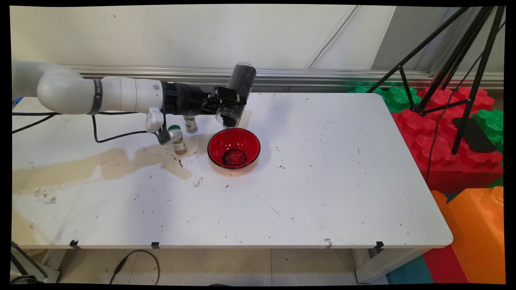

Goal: Pour the black seasoning powder in the red bowl

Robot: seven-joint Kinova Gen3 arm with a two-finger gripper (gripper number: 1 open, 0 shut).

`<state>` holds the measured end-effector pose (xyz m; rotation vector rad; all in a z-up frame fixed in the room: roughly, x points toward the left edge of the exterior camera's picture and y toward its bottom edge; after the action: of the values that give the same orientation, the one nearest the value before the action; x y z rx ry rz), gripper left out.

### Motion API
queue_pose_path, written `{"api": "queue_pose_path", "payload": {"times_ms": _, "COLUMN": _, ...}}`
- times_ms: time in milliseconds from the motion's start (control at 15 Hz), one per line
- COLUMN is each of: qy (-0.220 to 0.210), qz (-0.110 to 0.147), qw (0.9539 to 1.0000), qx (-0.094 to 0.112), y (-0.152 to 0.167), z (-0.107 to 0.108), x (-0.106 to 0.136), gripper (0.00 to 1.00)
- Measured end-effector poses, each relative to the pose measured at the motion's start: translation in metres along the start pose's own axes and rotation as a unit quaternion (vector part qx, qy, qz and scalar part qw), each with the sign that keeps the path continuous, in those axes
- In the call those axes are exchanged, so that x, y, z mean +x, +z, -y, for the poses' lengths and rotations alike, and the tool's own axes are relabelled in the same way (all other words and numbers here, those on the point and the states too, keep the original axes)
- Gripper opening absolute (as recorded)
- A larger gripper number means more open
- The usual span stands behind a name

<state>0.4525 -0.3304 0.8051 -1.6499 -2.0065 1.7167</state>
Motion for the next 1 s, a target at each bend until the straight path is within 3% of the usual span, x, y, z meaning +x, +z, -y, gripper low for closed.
{"api": "queue_pose_path", "payload": {"times_ms": 1000, "qy": 0.025, "qz": 0.006, "qw": 0.9996, "qx": 0.005, "y": -0.0044, "z": 0.0032, "x": 0.0007, "gripper": 0.00}}
